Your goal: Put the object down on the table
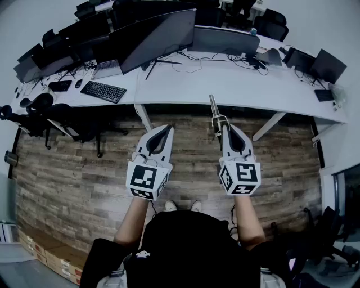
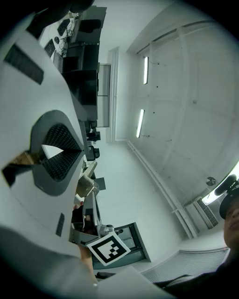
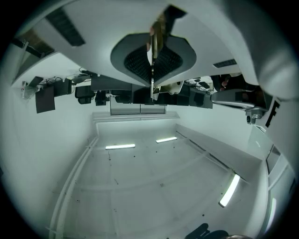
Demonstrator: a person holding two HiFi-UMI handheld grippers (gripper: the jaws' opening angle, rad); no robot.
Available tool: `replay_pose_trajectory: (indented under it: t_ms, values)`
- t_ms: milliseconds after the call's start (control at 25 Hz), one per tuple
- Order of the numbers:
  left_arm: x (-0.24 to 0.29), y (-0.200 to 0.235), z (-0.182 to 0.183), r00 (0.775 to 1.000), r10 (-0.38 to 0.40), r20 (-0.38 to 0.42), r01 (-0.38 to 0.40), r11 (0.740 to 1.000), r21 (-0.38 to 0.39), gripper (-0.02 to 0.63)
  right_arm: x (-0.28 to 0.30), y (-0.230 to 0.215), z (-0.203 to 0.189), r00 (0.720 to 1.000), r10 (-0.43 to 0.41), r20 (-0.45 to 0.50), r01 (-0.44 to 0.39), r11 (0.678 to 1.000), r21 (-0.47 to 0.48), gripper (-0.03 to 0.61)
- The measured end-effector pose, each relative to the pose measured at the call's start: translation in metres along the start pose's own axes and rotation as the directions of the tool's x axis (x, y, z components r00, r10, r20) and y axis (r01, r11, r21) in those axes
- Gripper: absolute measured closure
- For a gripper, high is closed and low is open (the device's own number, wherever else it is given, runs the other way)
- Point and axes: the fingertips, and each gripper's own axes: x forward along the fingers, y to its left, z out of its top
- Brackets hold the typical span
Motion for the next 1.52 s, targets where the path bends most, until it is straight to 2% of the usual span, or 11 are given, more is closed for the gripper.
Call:
replay_pose_trajectory:
  t_ms: [520,1160,1520]
  values:
    - [0.013,-0.009,-0.003,1.000,0.012,-0.009,-0.012,1.000,-0.004,0.600,0.003,-0.011,-0.004,0.999,0.032,0.001,-0.032,0.999,0.035,0.552]
    - [0.049,-0.069,-0.005,1.000,0.024,-0.004,-0.024,1.000,0.002,0.600,-0.014,-0.069,-0.018,0.997,0.081,0.002,-0.081,0.996,0.033,0.552]
    - [0.062,-0.066,-0.013,0.999,0.043,-0.020,-0.044,0.999,-0.013,0.600,-0.001,-0.075,-0.024,0.994,0.105,-0.004,-0.105,0.994,0.037,0.552]
